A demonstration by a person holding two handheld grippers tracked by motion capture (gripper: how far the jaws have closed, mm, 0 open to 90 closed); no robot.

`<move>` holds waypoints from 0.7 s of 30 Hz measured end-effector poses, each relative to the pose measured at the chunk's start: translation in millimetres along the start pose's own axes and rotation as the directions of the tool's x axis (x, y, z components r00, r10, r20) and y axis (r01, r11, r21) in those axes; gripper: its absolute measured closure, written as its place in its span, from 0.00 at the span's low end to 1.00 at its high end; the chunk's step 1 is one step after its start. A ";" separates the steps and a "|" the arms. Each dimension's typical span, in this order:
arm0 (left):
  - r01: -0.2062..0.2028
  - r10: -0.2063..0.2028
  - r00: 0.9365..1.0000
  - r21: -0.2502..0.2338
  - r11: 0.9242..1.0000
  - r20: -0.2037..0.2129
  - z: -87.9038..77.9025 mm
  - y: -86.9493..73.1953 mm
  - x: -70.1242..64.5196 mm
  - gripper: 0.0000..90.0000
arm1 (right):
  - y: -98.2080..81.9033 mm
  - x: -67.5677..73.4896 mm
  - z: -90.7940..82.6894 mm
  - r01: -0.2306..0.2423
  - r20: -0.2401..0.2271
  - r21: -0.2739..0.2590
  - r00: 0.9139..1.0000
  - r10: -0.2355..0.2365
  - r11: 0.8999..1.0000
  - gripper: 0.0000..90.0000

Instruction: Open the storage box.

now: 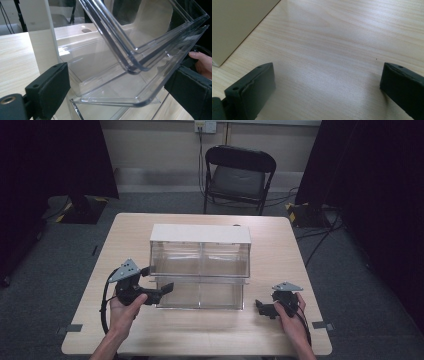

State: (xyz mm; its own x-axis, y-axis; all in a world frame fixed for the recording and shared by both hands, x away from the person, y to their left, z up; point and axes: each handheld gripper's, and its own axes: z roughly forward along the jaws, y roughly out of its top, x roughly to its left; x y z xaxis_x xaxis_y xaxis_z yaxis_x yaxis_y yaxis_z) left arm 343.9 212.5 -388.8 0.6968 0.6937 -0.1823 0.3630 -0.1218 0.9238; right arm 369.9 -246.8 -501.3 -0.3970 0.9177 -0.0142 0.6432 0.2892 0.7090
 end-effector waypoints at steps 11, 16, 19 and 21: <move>-0.003 0.003 1.000 -0.001 1.000 0.004 0.0 0.0 0.5 0.07 | 0.0 0.1 0.0 -0.001 0.000 0.001 1.000 0.001 1.000 0.00; -0.006 0.006 1.000 0.000 1.000 0.004 0.0 0.2 0.8 0.07 | 0.0 0.0 0.0 0.000 0.000 0.000 1.000 0.000 1.000 0.00; -0.006 0.006 1.000 0.001 1.000 0.001 0.0 0.6 0.6 0.07 | 0.0 0.1 0.0 -0.001 0.000 0.001 1.000 0.001 1.000 0.00; -0.007 0.007 1.000 0.002 1.000 0.000 -0.1 0.6 0.5 0.07 | 0.0 0.1 0.0 -0.001 0.000 0.001 1.000 0.001 1.000 0.00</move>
State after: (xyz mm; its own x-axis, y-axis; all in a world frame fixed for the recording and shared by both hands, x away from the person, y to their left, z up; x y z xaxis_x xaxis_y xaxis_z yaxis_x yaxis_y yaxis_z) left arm 344.4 212.9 -388.3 0.6996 0.6926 -0.1754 0.3591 -0.1285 0.9244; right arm 369.9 -246.7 -501.3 -0.3963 0.9180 -0.0135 0.6440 0.2884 0.7086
